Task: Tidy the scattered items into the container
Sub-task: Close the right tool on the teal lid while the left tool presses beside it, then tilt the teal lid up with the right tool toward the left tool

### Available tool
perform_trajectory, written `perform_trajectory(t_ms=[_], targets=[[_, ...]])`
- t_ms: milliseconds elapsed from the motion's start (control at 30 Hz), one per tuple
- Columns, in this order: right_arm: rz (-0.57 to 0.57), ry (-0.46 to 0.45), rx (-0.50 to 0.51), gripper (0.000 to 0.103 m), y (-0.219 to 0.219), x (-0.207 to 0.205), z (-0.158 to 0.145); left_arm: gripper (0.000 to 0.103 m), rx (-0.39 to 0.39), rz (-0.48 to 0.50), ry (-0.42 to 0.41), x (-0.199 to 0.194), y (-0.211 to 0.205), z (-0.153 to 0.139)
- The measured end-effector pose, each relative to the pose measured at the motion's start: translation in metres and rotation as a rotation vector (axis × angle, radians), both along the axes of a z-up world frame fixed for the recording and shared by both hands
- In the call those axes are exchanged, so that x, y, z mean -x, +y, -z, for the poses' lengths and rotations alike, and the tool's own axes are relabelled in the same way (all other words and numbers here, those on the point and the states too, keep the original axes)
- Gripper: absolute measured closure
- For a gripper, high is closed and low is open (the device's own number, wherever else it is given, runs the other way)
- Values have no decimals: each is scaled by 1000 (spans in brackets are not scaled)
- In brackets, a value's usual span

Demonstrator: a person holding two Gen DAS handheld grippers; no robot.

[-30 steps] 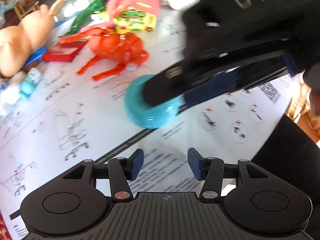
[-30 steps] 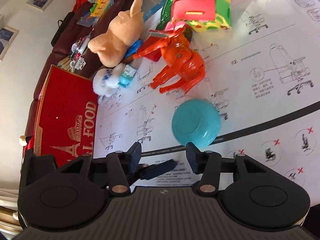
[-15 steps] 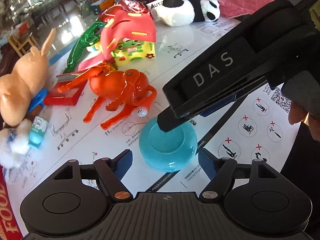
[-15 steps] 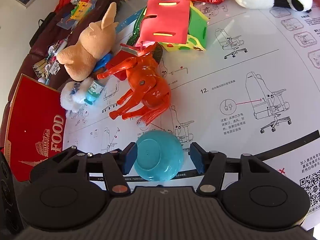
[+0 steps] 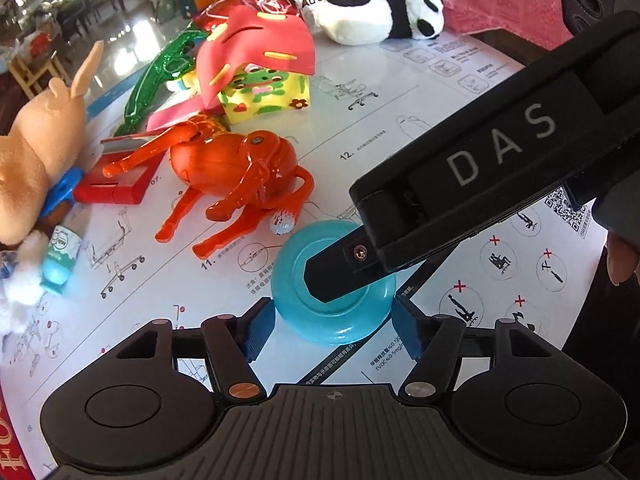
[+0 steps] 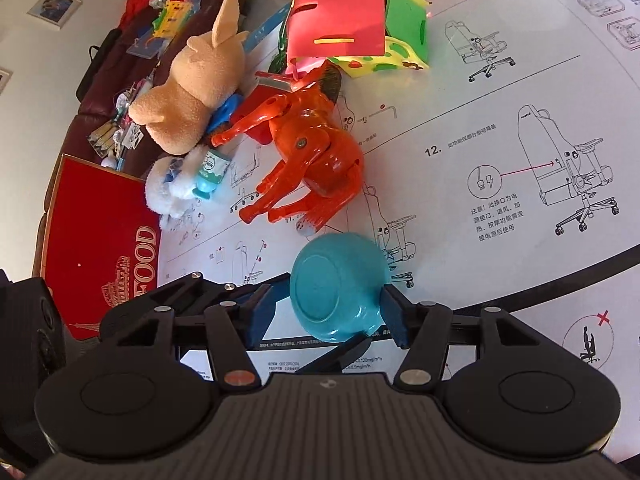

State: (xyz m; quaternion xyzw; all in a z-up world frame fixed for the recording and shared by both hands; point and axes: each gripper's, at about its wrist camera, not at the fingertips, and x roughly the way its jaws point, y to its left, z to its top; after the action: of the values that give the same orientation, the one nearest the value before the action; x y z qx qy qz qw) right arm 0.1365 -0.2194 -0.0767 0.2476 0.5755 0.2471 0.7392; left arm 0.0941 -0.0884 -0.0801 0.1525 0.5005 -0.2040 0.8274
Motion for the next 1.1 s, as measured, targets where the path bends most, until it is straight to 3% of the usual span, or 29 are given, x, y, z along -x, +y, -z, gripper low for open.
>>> perform_trajectory(t_ms=[100,167,200,300,600,733,867,1000,1100], targets=[[-10,-1,-14,39,2,3,-5,38,-1,-8,9,-1,2,2],[-50,33,-145,63,7,5,-7,38,64,14,41,3,3,0],[-64,57,-186,67,12,6,-9,38,78,17,42,6,3,-2],[-69,-49,-78,63,22,6,-26,38,47,2,13,14,1,-2],[29,-57,72,62,-2,-5,-17,38,94,-74,0,6,30,-19],[57,-43,56,62,-1,-14,-19,38,104,-36,7,6,25,-24],[47,-65,35,50,14,-28,-29,38,99,-36,32,7,13,-15],[23,-82,38,50,31,-40,-33,39,105,-77,10,13,19,-16],[12,-97,36,49,31,-40,-33,40,155,-143,40,9,35,-16]])
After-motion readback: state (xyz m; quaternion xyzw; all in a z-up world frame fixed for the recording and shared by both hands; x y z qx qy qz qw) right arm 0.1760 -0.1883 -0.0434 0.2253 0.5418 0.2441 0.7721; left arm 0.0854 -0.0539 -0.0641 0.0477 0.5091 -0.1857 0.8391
